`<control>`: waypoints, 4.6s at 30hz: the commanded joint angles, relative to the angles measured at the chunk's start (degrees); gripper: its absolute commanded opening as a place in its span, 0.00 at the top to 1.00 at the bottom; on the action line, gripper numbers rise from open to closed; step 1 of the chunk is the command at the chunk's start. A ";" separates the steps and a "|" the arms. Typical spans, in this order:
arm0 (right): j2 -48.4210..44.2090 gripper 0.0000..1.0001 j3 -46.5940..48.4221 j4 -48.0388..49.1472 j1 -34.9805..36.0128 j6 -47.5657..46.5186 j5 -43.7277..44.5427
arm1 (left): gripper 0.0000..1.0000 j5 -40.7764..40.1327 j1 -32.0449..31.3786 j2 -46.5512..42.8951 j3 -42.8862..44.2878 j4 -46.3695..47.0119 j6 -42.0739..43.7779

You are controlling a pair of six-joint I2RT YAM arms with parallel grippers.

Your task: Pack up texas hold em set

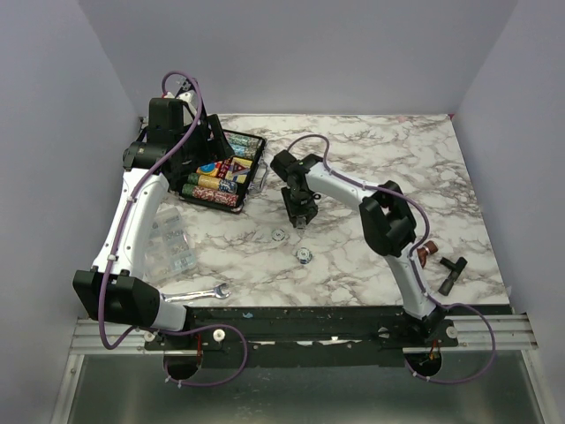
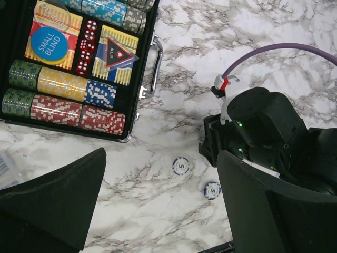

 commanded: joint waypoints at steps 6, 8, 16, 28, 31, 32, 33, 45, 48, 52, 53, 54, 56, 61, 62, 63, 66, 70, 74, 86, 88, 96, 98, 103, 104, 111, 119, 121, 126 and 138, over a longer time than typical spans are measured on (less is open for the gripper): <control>-10.74 0.64 -10.21 -0.06 0.55 1.99 0.34 | 0.14 0.97 -0.20 -1.02 -0.37 1.00 0.13; -12.67 0.64 -12.51 0.13 1.25 2.76 0.02 | 0.14 0.92 -0.24 -1.09 -0.35 1.00 0.13; -18.22 0.64 -21.24 2.14 5.13 6.06 -1.65 | 0.14 1.05 -0.21 -0.92 -0.44 1.08 0.04; -17.59 0.63 -22.66 3.73 8.46 8.00 -1.21 | 0.14 0.22 -1.36 -0.92 -0.37 0.85 0.39; -17.32 0.61 -22.91 3.81 8.43 8.09 -1.41 | 0.14 0.05 -1.35 -1.05 -0.28 0.82 0.48; -17.23 0.61 -22.90 3.77 8.56 8.13 -1.46 | 0.14 0.04 -1.35 -1.01 -0.24 0.74 0.48; -17.22 0.60 -22.96 3.78 8.57 8.10 -1.48 | 0.14 0.04 -1.35 -0.97 -0.24 0.76 0.48; -17.11 0.52 -24.46 4.31 9.59 8.56 -2.27 | 0.14 -0.05 -1.35 -0.84 -0.29 0.74 0.48; -17.22 0.45 -23.23 4.09 9.58 8.39 -2.03 | 0.14 0.04 -1.35 -0.79 -0.28 0.74 0.48; -16.74 0.39 -20.94 3.54 9.57 7.91 -1.67 | 0.14 -0.05 -1.35 -0.69 -0.23 0.74 0.48; -16.46 0.39 -20.24 3.30 9.59 7.76 -1.47 | 0.14 -0.05 -1.36 -0.66 -0.28 0.74 0.48; -16.13 0.39 -19.26 3.13 9.64 7.60 -1.24 | 0.14 -0.04 -1.35 -0.70 -0.26 0.74 0.48; -15.09 0.39 -17.32 3.29 9.63 7.36 -0.74 | 0.14 0.03 -1.35 -0.80 -0.25 0.65 0.48; -10.32 0.37 -11.41 5.01 9.53 6.18 -0.72 | 0.14 -0.11 -1.35 -1.02 -0.21 0.75 0.48; -9.17 0.35 -10.44 5.74 9.57 5.67 -1.46 | 0.14 -0.14 -1.35 -0.93 -0.27 0.74 0.48; -8.06 0.34 -9.27 5.99 9.56 5.36 -1.76 | 0.14 -0.13 -1.35 -0.93 -0.21 0.66 0.54; -4.23 0.32 -5.19 5.03 9.52 4.49 -1.50 | 0.14 -0.78 -1.35 -1.09 -0.10 0.54 0.65; -1.41 0.31 -1.91 4.51 9.56 3.76 -0.47 | 0.14 -1.54 -1.17 -1.10 0.00 0.39 0.59; 1.04 0.31 0.55 3.08 9.53 3.16 0.97 | 0.14 -0.98 -0.70 -1.04 0.08 0.39 0.26; 4.09 0.41 2.02 -0.54 9.56 1.71 1.85 | 0.14 -0.27 -0.56 -1.19 0.00 0.56 0.21; 4.55 0.42 2.30 -1.15 9.63 1.49 2.19 | 0.14 -0.30 -0.58 -1.12 -0.02 0.56 0.30; 5.88 0.42 3.38 -1.62 9.92 1.40 2.33 | 0.14 -0.17 -0.56 -1.10 0.01 0.63 0.30; 6.36 0.42 3.79 -1.85 10.09 1.41 2.39 | 0.14 -0.11 -0.57 -1.11 -0.02 0.57 0.30; 7.03 0.44 4.15 -1.52 10.27 1.50 2.39 | 0.14 -0.03 -0.56 -1.19 0.03 0.56 0.38; 7.04 0.45 4.24 -1.29 10.23 1.54 2.38 | 0.14 -0.03 -0.56 -1.21 0.02 0.56 0.39; 7.21 0.52 4.50 0.06 10.26 1.76 1.60 | 0.14 0.04 -0.56 -1.28 0.03 0.56 0.39; 5.56 0.63 2.56 0.26 10.26 1.86 2.71 | 0.14 0.17 -0.56 -1.27 -0.02 0.56 0.39; 4.37 0.64 1.61 0.33 10.26 1.98 3.15 | 0.14 0.15 -0.56 -1.19 -0.02 0.56 0.39; 0.71 0.66 -1.56 1.35 10.16 2.51 4.77 | 0.14 0.13 -0.57 -1.09 -0.07 0.59 0.39; -4.64 0.67 -6.90 2.28 9.80 3.21 6.55 | 0.14 0.13 -0.60 -0.94 -0.19 0.66 0.39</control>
